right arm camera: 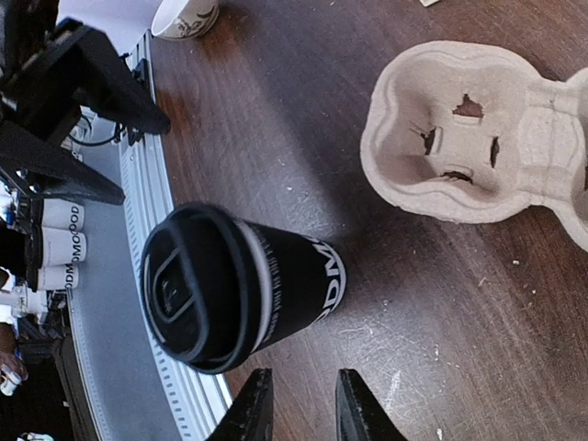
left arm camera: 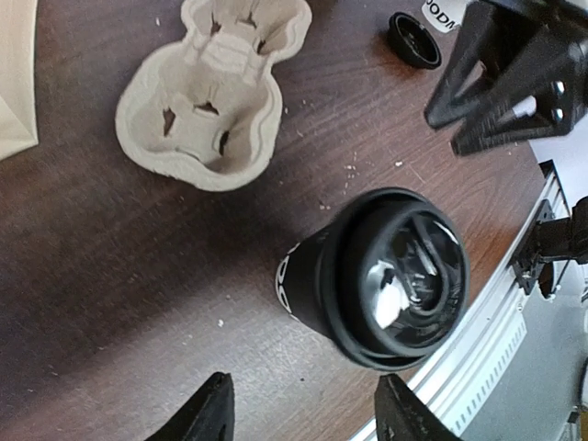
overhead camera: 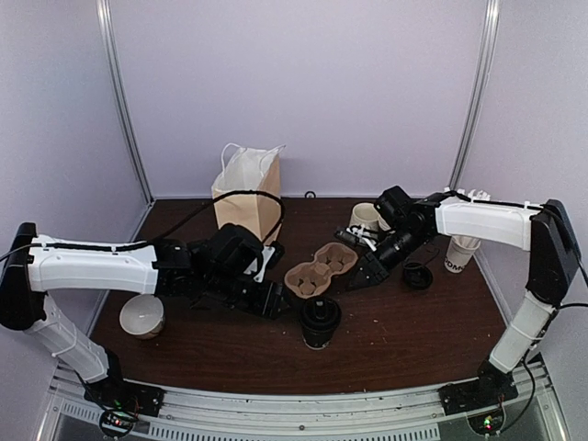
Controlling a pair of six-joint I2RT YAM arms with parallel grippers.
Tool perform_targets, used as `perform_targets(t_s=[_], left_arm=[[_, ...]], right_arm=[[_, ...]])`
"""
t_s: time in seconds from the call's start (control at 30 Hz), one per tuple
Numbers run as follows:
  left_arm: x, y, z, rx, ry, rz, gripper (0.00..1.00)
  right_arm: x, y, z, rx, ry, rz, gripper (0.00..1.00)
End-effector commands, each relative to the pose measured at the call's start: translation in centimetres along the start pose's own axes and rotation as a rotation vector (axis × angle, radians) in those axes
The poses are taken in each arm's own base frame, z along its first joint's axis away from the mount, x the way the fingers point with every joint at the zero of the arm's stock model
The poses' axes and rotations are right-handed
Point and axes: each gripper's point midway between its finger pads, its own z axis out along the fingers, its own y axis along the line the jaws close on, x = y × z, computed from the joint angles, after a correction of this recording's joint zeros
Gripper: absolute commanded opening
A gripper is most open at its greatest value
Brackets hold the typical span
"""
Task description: Pack the takeout coffee
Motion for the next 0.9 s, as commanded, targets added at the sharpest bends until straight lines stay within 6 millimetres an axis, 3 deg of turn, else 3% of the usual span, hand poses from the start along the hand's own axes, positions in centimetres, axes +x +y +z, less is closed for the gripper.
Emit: perform_targets(t_s=[0.0, 0.27, 0.57, 0.87], left_arm=[[-0.3, -0.4, 0.8, 0.063, -0.019, -0.099, 0.50], [-0.5, -0.2, 1.7, 0.133, -0.011, -0.145, 0.47], [-0.4, -0.5, 3.3, 0.138, 0.035, -0.111, 0.48], [-0.6, -0.3, 3.2, 0.124, 0.032, -0.098, 0.49]], right_arm=[[-1.0, 0.4, -0.5, -0.112, -0.051, 0.081, 0.28], [0.3, 0.7, 1.0, -0.196, -0.015, 0.131, 0.36], [1.4, 1.1, 2.5, -0.262, 0.046, 0.157, 0.37], [1.9, 1.9, 3.0, -0.321, 0.063, 0.168, 0.38]])
